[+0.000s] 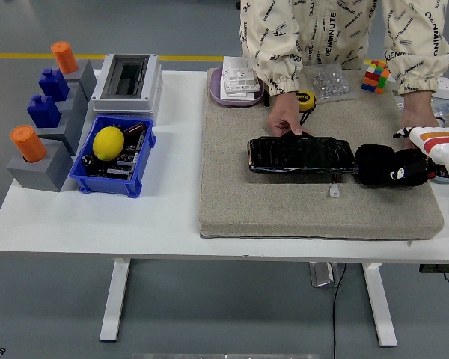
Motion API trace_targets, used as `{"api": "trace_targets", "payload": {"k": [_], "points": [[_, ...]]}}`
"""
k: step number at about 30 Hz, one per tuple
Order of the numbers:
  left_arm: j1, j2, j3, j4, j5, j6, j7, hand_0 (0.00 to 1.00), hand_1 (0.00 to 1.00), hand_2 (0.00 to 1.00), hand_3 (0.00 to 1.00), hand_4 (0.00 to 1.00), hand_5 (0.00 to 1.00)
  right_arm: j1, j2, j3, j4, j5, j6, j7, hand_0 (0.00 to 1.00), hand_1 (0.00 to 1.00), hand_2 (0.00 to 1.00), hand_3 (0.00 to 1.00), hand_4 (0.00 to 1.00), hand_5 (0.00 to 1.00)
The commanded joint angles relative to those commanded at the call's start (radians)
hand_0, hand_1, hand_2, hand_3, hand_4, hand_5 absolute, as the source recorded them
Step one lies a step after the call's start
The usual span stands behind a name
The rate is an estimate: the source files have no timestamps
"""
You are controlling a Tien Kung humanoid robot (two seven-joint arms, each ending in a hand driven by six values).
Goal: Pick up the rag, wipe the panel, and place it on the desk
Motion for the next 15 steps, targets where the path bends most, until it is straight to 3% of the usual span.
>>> {"api": "trace_targets", "payload": {"k": [15], "points": [[0.001, -0.001, -0.002, 0.0, 0.002, 0.001, 0.001, 0.726, 0.716, 0.766, 0.628, 0.696, 0.583, -0.001, 0.002, 0.004, -0.001, -0.001, 0.001, 0.0, 0.851, 0.811, 0.881, 0.866, 0.998, 0.468]]}}
